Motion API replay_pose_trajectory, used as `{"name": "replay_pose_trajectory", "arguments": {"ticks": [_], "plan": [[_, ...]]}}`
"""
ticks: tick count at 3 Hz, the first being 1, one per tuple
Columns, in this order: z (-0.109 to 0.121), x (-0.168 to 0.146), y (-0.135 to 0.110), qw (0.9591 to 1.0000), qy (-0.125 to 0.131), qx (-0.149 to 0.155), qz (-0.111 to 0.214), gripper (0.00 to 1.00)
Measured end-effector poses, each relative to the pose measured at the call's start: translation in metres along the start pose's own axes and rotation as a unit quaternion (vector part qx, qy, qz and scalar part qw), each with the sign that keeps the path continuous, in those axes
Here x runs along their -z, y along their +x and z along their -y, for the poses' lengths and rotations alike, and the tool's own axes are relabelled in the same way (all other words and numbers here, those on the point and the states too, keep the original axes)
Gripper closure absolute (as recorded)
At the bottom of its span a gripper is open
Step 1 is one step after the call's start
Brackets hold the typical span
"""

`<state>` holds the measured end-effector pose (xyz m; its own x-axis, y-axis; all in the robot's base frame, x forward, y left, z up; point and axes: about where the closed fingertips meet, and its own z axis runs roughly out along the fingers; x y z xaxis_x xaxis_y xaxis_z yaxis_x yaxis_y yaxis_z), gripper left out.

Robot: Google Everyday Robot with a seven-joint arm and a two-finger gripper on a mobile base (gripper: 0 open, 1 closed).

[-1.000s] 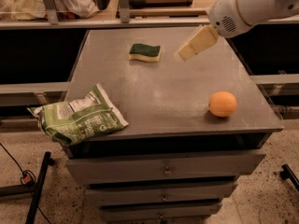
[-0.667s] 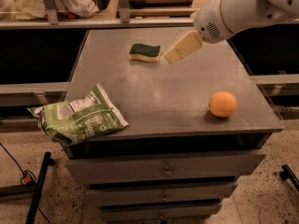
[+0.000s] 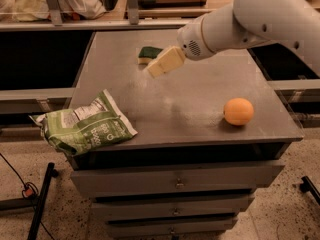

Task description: Pick sponge

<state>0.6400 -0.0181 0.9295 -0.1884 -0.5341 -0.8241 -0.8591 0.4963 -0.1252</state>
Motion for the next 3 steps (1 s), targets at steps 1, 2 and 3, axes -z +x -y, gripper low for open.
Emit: {"name": "replay_pose_trajectory", "arguments": {"ticks": [1,2,3], "plan": [[-0.014,-0.033,-0.011,0.9995,-0.005,0.004,0.030,0.00],[-0.023,-0.060,-0.026,0.9976,0.007,0.010,0.068,0.00],[-0.023,-0.060,-0.026,0.9976,0.007,0.010,0.068,0.00]]}}
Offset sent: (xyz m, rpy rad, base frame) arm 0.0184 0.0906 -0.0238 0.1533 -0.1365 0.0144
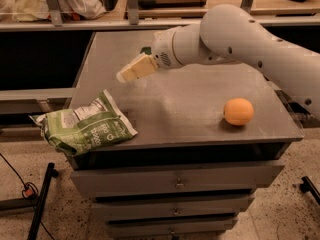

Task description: Pick sponge

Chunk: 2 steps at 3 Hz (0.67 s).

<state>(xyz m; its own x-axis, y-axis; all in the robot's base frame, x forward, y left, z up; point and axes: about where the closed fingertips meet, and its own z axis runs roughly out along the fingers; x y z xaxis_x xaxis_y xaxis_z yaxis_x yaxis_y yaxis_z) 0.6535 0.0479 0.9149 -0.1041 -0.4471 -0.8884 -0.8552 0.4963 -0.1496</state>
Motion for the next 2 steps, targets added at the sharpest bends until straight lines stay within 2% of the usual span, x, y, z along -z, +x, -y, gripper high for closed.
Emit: {"name": "replay_pose_trajectory", "arguments": {"ticks": [1,2], "plan": [[0.018,0.005,0.015,0.9990,0.033,-0.001,-0.031,0.00],[0.059,0.016,0.042,0.9945,0.086,-0.010,-0.059,0.00]]}}
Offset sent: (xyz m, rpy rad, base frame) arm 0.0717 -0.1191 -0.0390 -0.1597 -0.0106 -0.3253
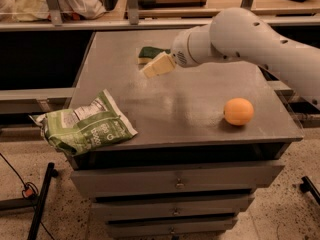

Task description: Pick sponge

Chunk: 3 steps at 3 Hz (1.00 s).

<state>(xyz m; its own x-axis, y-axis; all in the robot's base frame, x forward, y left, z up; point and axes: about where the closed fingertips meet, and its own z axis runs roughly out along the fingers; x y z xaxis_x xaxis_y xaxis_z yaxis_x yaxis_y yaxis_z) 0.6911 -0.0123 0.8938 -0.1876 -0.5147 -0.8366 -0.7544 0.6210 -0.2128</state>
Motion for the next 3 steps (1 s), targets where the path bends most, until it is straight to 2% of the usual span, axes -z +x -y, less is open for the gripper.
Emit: {"name": "replay_pose_trajectory", "arguments": {"ticks": [1,2,3], "plan": [[0.029,-0.005,0.018,0.9995,0.028,-0.007,-0.013,0.00],[0.043,-0.013,0.023,0.9994,0.030,-0.007,-0.013,0.00],[0.052,-0.025,0.024,0.9997,0.021,-0.007,-0.006,0.00]]}}
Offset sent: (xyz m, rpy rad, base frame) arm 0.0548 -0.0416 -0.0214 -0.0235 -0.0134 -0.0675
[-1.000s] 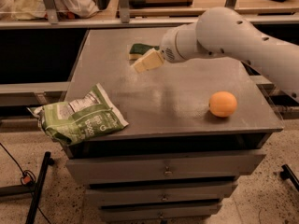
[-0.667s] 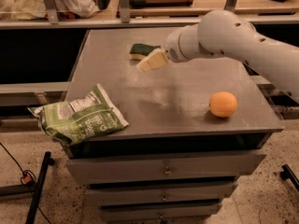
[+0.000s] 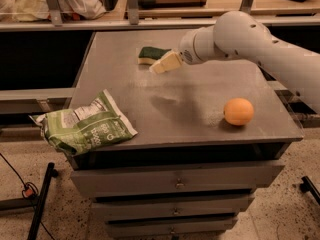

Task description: Pick sponge

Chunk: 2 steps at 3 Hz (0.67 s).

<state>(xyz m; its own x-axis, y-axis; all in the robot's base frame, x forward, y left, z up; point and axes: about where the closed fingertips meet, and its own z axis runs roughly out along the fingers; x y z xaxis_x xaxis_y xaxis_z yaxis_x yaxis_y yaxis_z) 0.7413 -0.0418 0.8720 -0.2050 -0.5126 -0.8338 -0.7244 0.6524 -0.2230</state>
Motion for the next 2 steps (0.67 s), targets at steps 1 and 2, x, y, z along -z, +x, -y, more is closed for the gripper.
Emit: {"name": "replay_pose_trajectory", "arguments": {"ticks": [1,2], "plan": [[0.002,-0.017,-0.004,0.9998,-0.016,0.003,0.010,0.00],[0.002,-0.035,0.000,0.9994,-0.030,-0.004,0.016,0.00]]}}
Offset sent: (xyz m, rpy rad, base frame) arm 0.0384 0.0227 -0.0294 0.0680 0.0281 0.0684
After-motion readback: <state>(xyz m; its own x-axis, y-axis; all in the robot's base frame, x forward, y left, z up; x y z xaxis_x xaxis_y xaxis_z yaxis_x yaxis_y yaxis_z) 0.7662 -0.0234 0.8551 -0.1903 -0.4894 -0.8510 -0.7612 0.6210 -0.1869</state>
